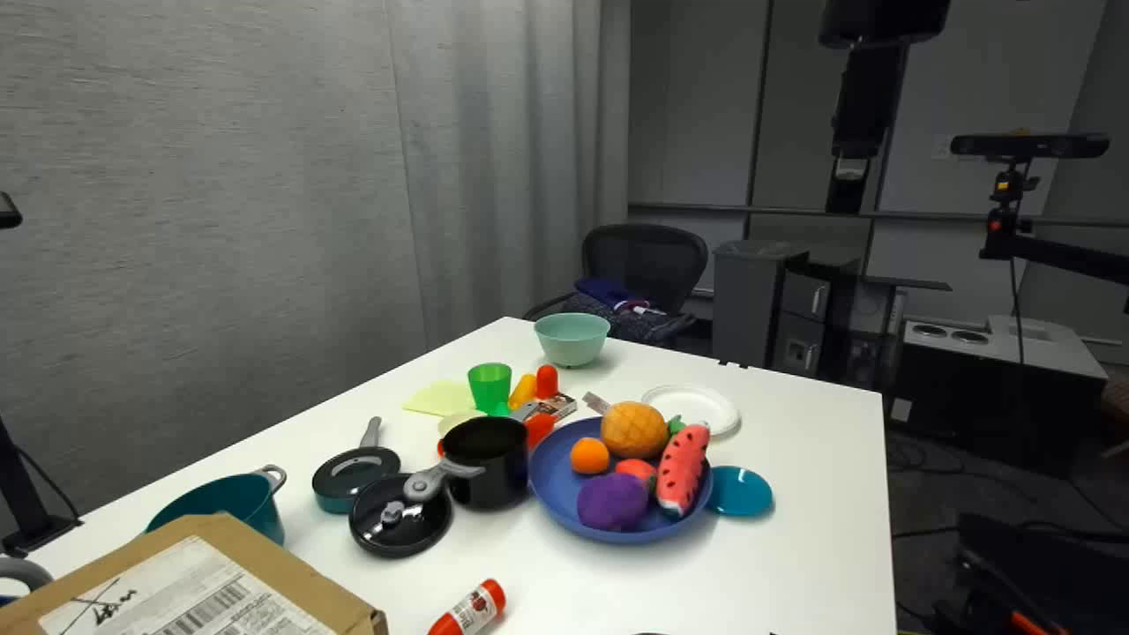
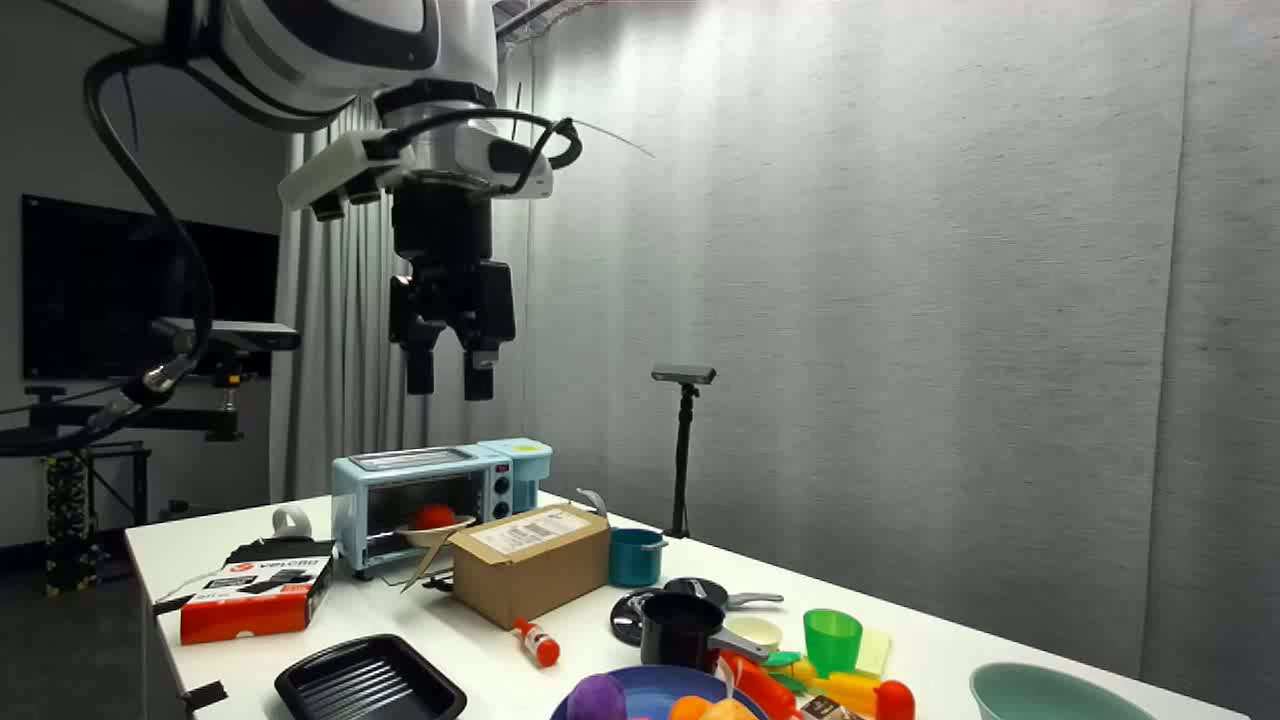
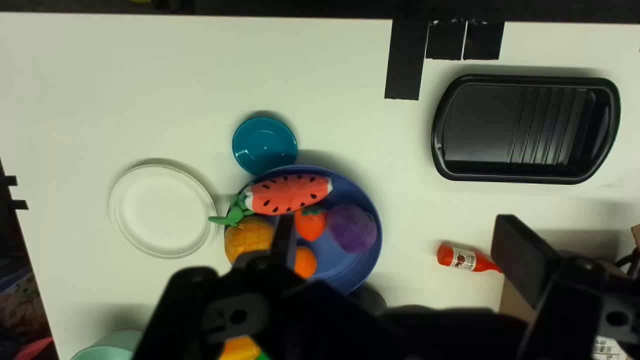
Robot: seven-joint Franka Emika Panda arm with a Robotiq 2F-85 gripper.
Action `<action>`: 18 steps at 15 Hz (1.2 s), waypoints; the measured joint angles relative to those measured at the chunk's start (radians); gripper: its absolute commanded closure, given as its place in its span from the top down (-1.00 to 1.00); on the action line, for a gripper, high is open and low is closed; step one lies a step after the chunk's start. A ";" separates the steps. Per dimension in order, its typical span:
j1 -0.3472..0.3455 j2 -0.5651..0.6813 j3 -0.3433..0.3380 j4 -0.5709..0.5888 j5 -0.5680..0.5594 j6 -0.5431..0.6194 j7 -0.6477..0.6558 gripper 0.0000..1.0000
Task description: Remove the plush toys from the blue plate
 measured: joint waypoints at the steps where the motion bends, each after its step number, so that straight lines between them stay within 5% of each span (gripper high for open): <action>1: 0.000 0.001 0.000 0.000 0.000 0.000 0.000 1.00; 13: 0.000 0.002 0.000 -0.001 0.000 0.007 0.004 1.00; 18: -0.003 0.041 0.033 -0.088 -0.027 0.314 0.135 1.00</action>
